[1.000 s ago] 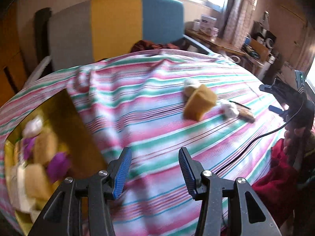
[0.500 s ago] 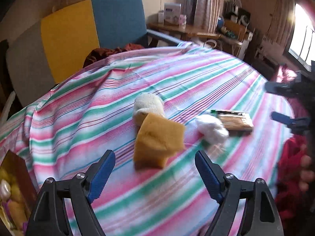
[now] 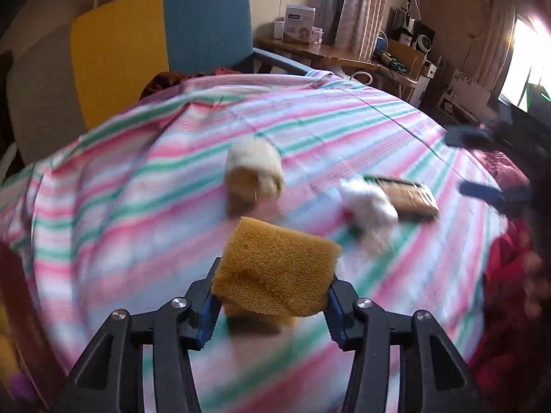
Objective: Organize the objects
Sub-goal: 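Grasp the remaining yellow sponge with the left gripper, then hold the yellow sponge with the left gripper while the right gripper grasps a white bundle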
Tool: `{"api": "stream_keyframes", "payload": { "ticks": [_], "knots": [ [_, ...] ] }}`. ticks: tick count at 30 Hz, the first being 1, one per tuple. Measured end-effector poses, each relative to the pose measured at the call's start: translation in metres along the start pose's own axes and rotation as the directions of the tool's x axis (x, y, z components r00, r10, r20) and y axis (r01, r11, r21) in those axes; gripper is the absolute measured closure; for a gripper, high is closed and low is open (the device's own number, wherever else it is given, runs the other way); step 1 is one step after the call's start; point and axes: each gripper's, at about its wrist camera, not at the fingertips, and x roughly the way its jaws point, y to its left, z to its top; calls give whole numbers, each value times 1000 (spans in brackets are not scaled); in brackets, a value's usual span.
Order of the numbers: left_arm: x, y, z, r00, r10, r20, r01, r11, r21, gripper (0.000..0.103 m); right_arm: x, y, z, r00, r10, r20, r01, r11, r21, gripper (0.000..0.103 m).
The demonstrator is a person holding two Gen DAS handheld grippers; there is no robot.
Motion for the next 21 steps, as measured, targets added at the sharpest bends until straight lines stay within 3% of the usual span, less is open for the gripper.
{"api": "stream_keyframes", "payload": {
  "ticks": [8,11,13,16,21],
  "knots": [
    [-42,-3,-63,998,35,53,-36,999,12,52,21,33,-17,995,-50,-85,33,980,-197,12],
    [-47,1,-74,998,35,53,-35,999,-2,53,30,42,-25,990,-97,-102,66,960,-272,21],
    [-51,5,-75,998,32,55,-31,999,-13,53,38,49,-31,985,-124,-120,78,941,-328,36],
    [-55,10,-76,998,34,60,-32,999,-24,53,48,56,-38,978,-136,-159,69,928,-365,46],
    [-54,14,-82,998,28,53,-27,999,-32,53,62,68,-35,973,-162,-162,81,904,-419,47]
  ]
}}
